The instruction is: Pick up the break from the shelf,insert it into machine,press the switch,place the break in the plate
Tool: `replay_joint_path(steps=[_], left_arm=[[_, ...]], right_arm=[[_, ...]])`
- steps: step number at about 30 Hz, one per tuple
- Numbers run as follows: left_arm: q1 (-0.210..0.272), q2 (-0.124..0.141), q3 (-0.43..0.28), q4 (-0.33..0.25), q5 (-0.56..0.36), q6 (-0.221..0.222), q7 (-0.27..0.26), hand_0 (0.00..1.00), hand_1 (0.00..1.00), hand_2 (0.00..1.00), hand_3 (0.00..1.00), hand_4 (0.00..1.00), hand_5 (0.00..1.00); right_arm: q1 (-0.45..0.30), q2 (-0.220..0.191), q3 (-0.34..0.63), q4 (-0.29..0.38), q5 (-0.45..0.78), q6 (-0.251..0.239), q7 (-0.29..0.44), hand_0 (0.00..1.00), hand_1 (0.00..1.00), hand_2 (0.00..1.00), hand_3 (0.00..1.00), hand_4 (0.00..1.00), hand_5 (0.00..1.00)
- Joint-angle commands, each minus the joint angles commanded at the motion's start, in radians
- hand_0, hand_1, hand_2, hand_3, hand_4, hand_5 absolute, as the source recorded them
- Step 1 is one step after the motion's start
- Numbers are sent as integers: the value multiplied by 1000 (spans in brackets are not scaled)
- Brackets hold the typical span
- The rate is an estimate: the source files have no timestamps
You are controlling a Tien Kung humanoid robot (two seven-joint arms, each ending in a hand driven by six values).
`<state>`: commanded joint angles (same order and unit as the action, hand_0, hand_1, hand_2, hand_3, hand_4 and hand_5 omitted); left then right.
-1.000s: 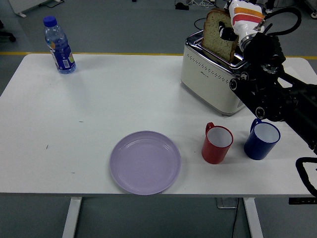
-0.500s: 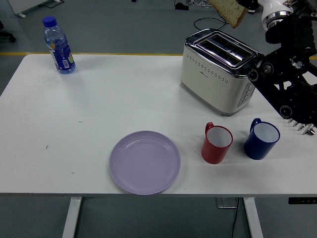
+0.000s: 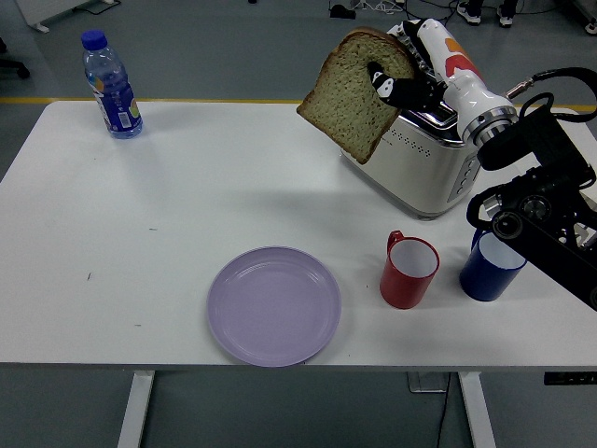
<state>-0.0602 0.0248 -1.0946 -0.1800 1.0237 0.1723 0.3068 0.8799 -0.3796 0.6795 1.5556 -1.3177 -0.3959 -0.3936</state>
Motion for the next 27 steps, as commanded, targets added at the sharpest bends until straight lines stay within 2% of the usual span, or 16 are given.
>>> replay_joint_path(steps=[4,8,13,17,21,27], left_arm=[[0,-1,-1,0,1,0,0,418,482,512,604,405,998],[1,-2,-2,0,3,0,-1,419,481,513,605,402,998],[1,-2,-3,0,4,0,-1,419,481,513,605,402,998],[0,-2,1,0,-1,0,-2,419,481,513,604,401,998],[-2,-2,4,0,-2,-1,-3,419,481,514,603,401,998],[-4,-3,9,0,-6,0,-3,418,481,514,604,400,998]], right_arm=[[-14,-15,-76,43,166,78,15,148,239,335,427,496,2],[-24,-9,-151,68,261,118,9,152,235,333,426,494,2],[-42,25,-214,74,286,128,11,152,235,333,426,494,2],[-69,67,-236,53,286,120,18,148,236,332,426,484,2],[-94,116,-242,10,292,105,32,144,232,330,425,486,2],[-111,167,-244,-66,292,80,58,152,230,328,426,477,2]])
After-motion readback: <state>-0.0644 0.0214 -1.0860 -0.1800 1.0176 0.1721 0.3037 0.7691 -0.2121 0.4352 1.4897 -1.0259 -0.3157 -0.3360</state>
